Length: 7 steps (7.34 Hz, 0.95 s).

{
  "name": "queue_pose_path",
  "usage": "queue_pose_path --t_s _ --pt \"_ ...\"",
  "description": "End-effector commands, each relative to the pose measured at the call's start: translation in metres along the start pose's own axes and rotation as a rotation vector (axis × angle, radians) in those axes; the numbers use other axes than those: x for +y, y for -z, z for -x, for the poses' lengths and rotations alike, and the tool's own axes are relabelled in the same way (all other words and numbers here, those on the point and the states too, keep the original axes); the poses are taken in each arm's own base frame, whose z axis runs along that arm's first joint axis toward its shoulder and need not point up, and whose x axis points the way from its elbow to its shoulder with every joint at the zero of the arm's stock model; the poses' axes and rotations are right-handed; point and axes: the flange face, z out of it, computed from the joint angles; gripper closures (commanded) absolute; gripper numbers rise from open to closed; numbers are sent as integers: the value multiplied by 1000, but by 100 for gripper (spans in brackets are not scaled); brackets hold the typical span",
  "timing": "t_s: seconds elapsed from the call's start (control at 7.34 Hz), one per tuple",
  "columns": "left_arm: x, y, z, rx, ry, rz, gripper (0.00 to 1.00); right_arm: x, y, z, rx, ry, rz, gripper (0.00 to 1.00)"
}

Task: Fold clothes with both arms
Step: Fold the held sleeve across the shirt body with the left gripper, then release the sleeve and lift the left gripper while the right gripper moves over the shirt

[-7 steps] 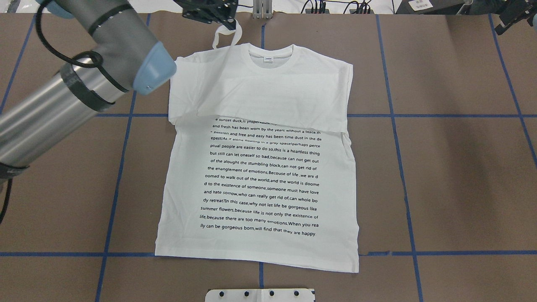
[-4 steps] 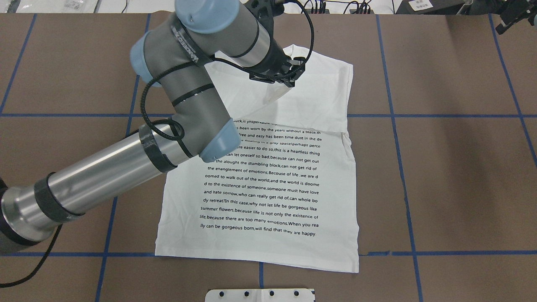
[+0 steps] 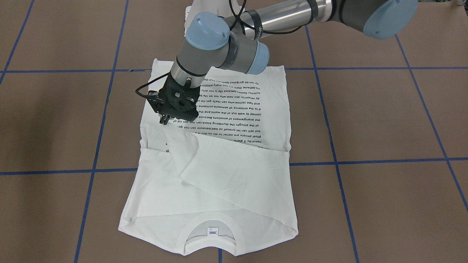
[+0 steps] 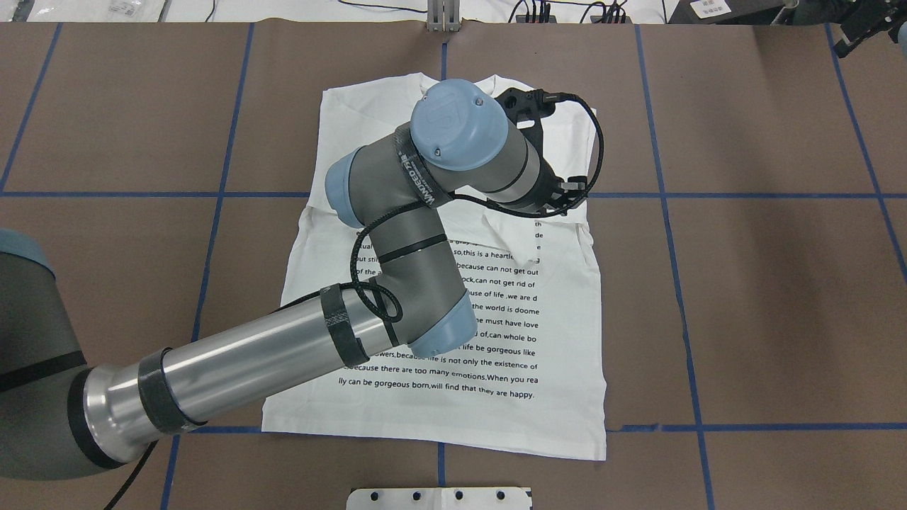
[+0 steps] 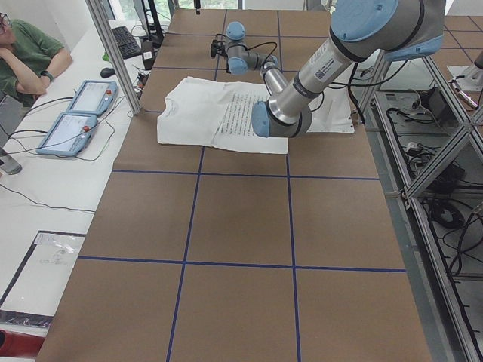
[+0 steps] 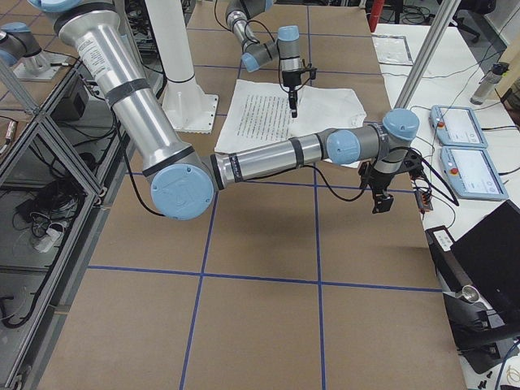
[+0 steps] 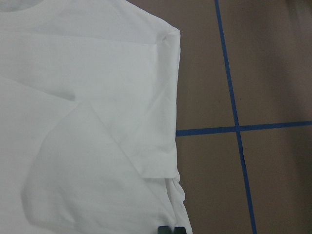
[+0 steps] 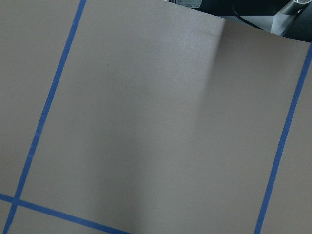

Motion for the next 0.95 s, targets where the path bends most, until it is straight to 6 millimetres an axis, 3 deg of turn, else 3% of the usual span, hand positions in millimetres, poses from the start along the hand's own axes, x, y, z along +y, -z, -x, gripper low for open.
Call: queue_pose_path --t_s 0.0,0.14,0.27,0.54,0.68,0.82 --pt "2 0 7 -7 -54 -5 0 -9 -7 27 -8 -19 2 0" --pt "-14 25 45 -38 -100 21 0 -13 -14 65 -16 -55 0 0" --pt "-38 60 99 -64 -189 63 0 -22 -18 112 -21 -93 -5 0" --pt "-79 116 185 -160 -314 75 0 -15 -40 224 1 -157 -20 0" --pt "-102 144 221 -211 -388 76 0 -21 -45 277 1 -196 -28 0" --pt "-130 173 267 -260 -463 76 0 -16 -65 336 21 -246 -34 0"
